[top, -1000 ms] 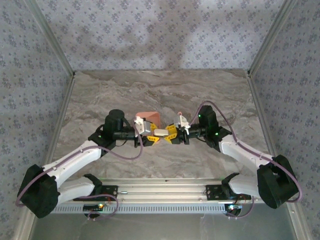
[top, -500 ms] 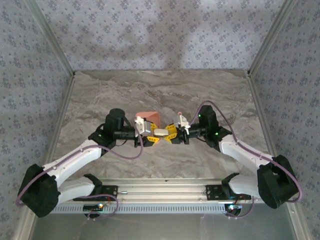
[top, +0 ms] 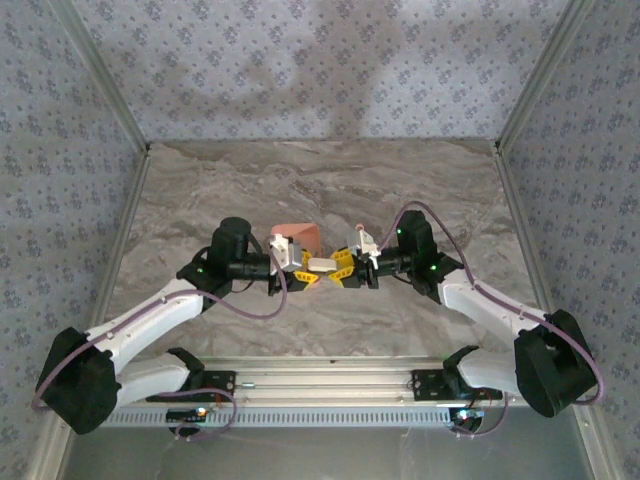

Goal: Load the staples into the stapler

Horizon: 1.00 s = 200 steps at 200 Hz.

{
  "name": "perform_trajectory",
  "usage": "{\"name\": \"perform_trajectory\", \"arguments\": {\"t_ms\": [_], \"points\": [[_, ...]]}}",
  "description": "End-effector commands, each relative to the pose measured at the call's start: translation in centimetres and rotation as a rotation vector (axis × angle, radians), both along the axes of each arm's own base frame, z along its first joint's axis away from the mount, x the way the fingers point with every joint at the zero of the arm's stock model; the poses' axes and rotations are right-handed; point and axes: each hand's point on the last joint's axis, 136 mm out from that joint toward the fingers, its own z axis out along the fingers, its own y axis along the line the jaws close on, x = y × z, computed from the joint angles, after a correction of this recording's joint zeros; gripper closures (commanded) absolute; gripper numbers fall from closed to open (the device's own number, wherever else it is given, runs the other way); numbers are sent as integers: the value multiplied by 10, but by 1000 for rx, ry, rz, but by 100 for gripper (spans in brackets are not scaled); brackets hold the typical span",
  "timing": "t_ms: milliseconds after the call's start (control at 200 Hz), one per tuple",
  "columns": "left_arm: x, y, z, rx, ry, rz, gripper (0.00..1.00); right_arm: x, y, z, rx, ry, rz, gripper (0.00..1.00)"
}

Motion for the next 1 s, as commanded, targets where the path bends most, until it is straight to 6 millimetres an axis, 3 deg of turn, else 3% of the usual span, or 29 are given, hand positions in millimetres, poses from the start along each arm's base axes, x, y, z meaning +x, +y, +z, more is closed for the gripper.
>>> {"name": "perform_trajectory", "arguments": {"t_ms": [0, 385, 995], "points": [[-6, -2, 12, -7, -22, -42, 72, -1, 3, 13, 24, -29, 23, 98], [-2, 0, 9, 23, -30, -20, 84, 4, 2, 5, -1, -19, -9, 90], [8, 5, 0, 128, -51, 15, 90, 19, -6, -13, -70, 58, -129, 54]]}}
